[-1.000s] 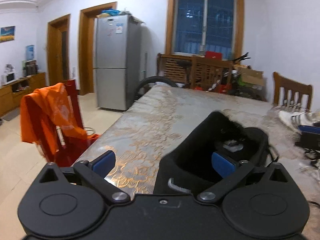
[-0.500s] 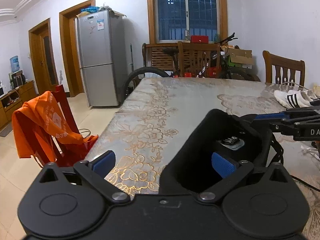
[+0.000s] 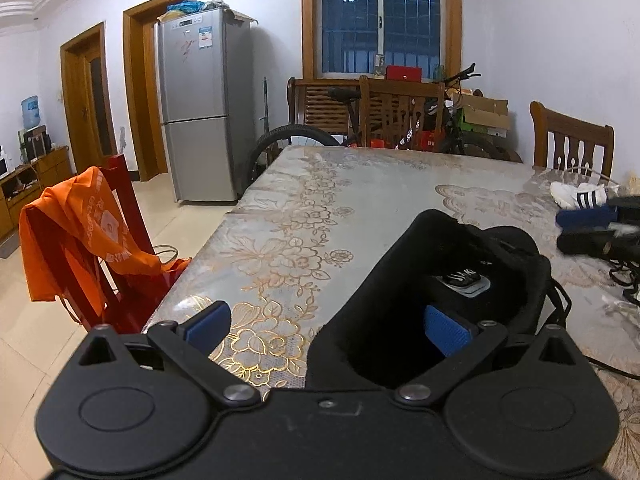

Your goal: Lace up shoes with both hands

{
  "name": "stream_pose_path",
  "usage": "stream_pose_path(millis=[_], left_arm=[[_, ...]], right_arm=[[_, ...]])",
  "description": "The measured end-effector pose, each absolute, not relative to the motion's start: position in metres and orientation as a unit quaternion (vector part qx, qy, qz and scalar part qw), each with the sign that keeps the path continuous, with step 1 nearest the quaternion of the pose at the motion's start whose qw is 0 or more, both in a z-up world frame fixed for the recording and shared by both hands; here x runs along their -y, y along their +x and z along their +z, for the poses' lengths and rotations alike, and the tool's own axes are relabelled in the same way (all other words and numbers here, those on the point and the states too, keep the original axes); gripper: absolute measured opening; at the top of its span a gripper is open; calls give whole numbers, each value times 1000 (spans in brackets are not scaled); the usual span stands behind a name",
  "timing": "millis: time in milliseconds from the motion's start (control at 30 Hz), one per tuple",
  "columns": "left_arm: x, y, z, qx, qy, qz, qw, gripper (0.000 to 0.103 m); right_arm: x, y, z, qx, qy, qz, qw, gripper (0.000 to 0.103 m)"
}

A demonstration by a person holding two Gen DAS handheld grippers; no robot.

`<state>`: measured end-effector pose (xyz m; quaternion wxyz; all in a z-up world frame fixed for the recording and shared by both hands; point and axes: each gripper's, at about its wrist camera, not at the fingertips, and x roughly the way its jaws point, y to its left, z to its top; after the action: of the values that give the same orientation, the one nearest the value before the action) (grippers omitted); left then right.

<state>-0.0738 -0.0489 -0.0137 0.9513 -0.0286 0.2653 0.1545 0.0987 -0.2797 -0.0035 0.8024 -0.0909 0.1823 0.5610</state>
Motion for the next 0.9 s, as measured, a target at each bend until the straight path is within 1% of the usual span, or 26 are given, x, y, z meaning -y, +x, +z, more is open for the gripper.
stream_pose_path(millis=[133, 200, 267, 300, 367, 400, 500, 600, 700, 767, 900], left_arm=[[53, -78, -10, -255, -21, 160, 953, 103], [54, -80, -8, -249, -18, 163, 954, 103], [56, -81, -4, -243, -14, 162, 956, 103], [57, -81, -1, -240, -11, 162, 957, 103], [58, -82, 3, -234, -7, 162, 959, 103], [59, -82, 5, -231, -5, 161, 959, 103], [61, -83, 11, -222, 1, 161, 962, 103], [61, -80, 11, -221, 4, 157, 962, 103], [60, -72, 9, -227, 7, 153, 962, 103], [58, -69, 9, -223, 4, 157, 962, 103], [49, -65, 8, -222, -19, 154, 963, 103]], right_arm=[[268, 103, -6, -188, -143, 581, 779, 37], [259, 107, -6, -188, -161, 592, 767, 32], [255, 111, -6, -189, -168, 606, 754, 31], [253, 112, -7, -190, -169, 613, 748, 23], [252, 115, -8, -192, -164, 618, 744, 12], [252, 115, -9, -186, -162, 613, 751, 0], [260, 122, -11, -199, -113, 608, 760, 0], [276, 125, -9, -210, -27, 605, 767, 0], [288, 116, 2, -210, 47, 624, 751, 0], [286, 107, 10, -219, 66, 640, 734, 0], [264, 100, 25, -277, 61, 639, 715, 0]])
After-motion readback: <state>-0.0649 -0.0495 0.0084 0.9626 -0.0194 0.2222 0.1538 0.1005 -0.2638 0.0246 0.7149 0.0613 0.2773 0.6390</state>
